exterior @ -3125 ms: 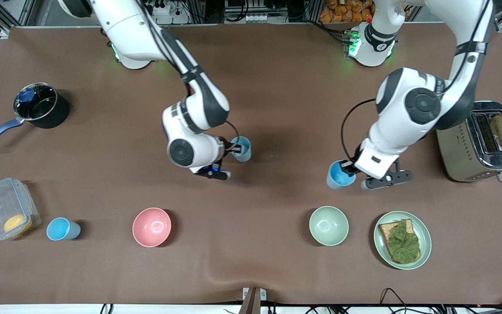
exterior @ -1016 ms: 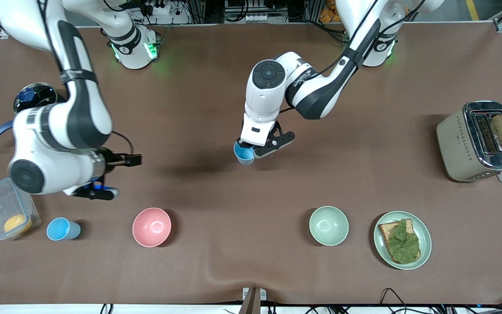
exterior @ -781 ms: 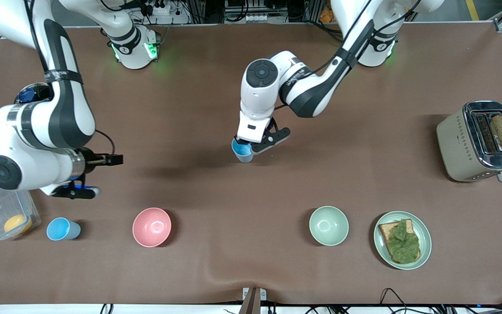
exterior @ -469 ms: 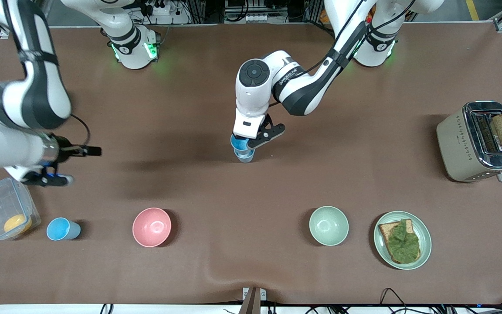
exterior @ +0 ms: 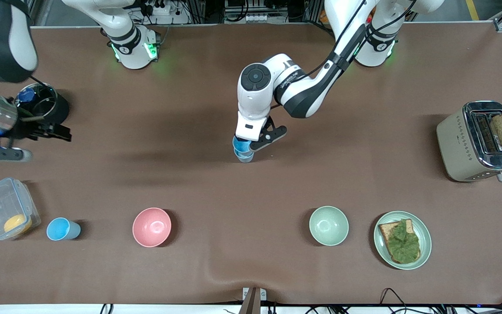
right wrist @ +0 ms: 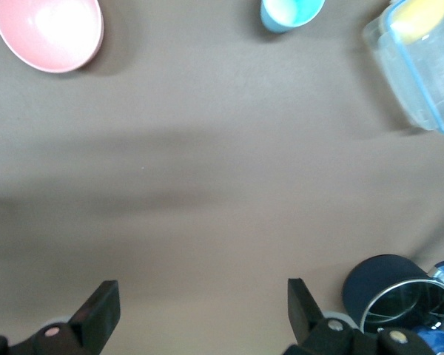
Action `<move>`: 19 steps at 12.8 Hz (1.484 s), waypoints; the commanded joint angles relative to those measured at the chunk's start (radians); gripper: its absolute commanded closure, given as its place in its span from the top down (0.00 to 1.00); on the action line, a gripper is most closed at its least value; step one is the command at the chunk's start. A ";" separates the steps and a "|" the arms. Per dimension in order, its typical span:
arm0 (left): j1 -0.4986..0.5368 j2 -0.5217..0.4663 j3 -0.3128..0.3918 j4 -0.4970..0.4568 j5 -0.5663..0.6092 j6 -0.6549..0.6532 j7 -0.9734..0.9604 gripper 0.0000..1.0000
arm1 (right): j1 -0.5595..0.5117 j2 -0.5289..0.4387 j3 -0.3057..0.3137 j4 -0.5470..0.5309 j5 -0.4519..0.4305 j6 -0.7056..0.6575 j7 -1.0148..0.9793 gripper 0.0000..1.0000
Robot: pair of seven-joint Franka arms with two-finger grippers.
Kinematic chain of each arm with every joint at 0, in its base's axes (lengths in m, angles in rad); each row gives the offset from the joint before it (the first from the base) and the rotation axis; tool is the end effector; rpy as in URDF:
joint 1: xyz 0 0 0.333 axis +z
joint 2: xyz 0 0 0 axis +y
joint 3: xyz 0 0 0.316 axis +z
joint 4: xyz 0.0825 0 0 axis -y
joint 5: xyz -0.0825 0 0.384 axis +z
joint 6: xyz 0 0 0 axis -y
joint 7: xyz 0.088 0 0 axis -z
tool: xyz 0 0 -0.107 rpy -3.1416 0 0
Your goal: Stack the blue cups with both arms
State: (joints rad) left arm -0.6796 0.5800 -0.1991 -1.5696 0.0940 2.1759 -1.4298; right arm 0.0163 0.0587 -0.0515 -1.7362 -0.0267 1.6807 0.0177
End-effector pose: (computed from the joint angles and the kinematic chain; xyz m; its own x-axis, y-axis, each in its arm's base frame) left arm 0.4646 -0.5234 0.3127 0.8614 0.5075 -0.0236 0.5080 -0.8603 0.0426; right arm 0.5684 -0.0220 0.5225 0.9923 -0.0500 -0.1134 -0.0467 -0.9984 0.0311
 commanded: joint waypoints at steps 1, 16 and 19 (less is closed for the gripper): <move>0.003 -0.006 0.010 0.037 0.023 -0.001 -0.026 1.00 | -0.029 -0.074 0.025 0.007 -0.016 -0.044 0.001 1.00; 0.736 -0.465 0.023 0.030 -0.146 -0.395 1.044 1.00 | -0.042 -0.060 0.038 0.089 0.017 -0.157 0.042 1.00; 0.724 -0.506 0.085 0.028 -0.132 -0.499 1.172 1.00 | -0.042 -0.060 0.038 0.089 0.018 -0.170 0.050 1.00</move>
State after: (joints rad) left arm 0.0584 0.1264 -0.1423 -1.5086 -0.0286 1.7237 -0.3274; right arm 0.0051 -0.0099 -0.0384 -1.6696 -0.0223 1.5348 0.0489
